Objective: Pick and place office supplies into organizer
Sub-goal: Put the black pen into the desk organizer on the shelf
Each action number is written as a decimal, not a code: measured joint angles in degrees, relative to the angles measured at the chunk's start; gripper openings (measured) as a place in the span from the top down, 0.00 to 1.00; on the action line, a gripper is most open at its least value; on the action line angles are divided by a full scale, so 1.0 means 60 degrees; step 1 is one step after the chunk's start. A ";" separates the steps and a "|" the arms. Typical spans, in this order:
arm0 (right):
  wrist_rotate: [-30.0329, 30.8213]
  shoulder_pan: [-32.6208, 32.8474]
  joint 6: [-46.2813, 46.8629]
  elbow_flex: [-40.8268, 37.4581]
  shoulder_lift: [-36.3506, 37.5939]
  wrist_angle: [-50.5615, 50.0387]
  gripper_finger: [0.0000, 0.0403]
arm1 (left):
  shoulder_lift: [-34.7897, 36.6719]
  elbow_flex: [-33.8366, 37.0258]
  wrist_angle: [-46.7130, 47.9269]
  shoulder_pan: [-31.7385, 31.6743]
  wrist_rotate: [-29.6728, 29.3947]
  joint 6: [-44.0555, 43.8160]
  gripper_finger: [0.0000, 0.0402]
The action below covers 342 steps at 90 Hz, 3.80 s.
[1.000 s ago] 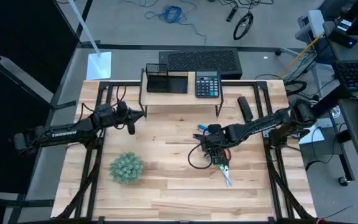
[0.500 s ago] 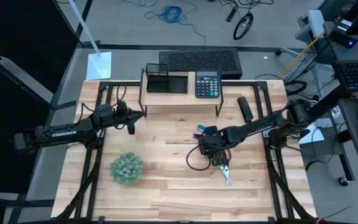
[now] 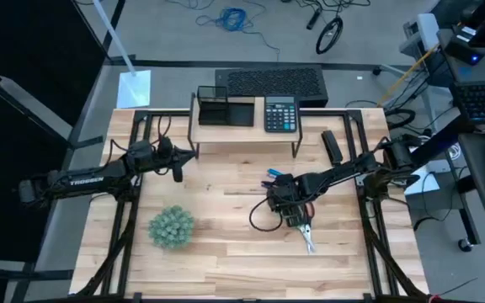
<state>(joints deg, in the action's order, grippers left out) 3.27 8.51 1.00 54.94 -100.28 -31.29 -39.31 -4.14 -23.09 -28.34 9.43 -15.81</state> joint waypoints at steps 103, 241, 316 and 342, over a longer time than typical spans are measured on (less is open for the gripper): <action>0.0006 -0.1834 -0.0746 0.3365 0.0642 0.2616 0.99 | 0.0000 0.0000 -0.0071 -0.0004 -0.0004 -0.0007 0.97; 0.0000 -0.5635 -0.0037 1.0309 -0.5033 0.8183 1.00 | 0.0000 0.0000 -0.0058 -0.0004 -0.0011 0.0029 0.97; -0.0052 -0.5570 0.0249 1.0058 -0.5252 0.7312 0.94 | 0.0000 0.0000 -0.0072 -0.0004 -0.0015 0.0029 0.97; -0.0064 -0.5508 0.0246 1.0054 -0.5252 0.7359 0.80 | 0.0000 0.0000 -0.0069 -0.0004 -0.0015 0.0029 0.97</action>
<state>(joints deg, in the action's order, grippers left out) 2.88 -24.54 2.47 115.26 -131.79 12.86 -39.31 -4.14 -23.51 -28.36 9.34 -15.64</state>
